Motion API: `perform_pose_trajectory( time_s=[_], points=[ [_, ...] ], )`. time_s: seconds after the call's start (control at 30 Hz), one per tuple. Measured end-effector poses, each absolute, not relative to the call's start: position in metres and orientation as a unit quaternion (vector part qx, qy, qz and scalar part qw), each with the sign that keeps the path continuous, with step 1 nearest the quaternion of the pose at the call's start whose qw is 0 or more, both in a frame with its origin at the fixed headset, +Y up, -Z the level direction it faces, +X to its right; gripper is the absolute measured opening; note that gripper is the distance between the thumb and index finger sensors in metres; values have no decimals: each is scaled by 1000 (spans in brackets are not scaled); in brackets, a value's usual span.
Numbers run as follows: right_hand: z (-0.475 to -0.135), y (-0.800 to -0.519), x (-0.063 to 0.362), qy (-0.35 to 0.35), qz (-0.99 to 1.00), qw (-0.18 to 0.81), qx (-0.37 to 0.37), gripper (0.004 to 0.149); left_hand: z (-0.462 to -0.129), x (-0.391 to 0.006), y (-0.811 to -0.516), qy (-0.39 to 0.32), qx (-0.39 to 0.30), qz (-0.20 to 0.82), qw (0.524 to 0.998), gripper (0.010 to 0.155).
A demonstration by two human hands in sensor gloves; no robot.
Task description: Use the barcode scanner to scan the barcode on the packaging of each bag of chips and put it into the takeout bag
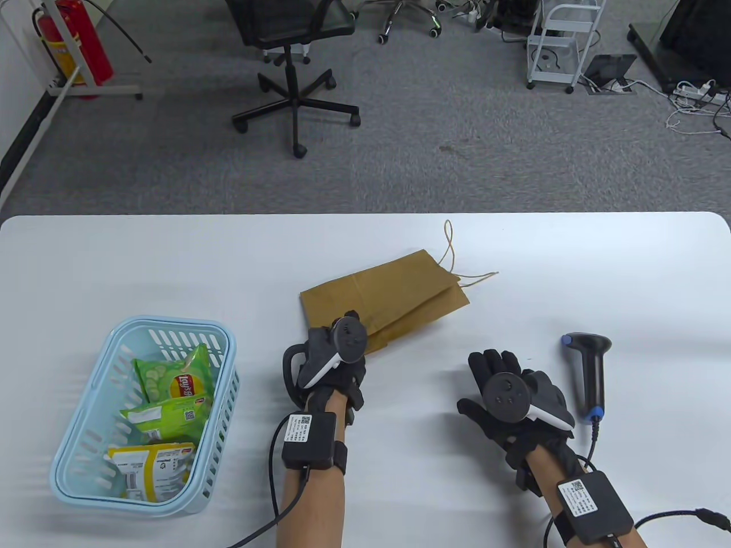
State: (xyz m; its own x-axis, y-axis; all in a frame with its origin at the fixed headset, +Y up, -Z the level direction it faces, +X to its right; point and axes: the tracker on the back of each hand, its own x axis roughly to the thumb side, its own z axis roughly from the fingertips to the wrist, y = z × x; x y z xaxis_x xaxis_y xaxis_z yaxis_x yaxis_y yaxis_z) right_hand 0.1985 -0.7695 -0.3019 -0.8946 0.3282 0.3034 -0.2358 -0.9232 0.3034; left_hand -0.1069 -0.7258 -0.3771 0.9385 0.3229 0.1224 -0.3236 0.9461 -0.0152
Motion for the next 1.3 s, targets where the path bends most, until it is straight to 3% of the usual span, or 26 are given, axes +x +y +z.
perform_pose_trajectory(
  time_s=[0.27, 0.4, 0.7, 0.9, 1.03, 1.3],
  points=[
    [-302, -764, 203, 78, 962, 199, 169, 84, -344, -138, -701, -123, 92, 406, 901, 60],
    [-301, -759, 209, 29, 959, 221, 178, 79, -326, -133, -705, -211, 62, 496, 840, 60],
    [-302, -749, 235, -23, 899, 410, 155, 72, -311, -121, -715, -323, -26, 525, 787, 58],
    [-305, -754, 251, -20, 856, 498, 137, 84, -309, -115, -713, -367, -65, 553, 745, 58],
    [-307, -759, 251, -1, 834, 531, 150, 83, -309, -111, -717, -376, -88, 566, 728, 57],
    [-305, -758, 249, -41, 798, 591, 112, 58, -310, -112, -721, -362, -79, 554, 746, 58]
  ],
)
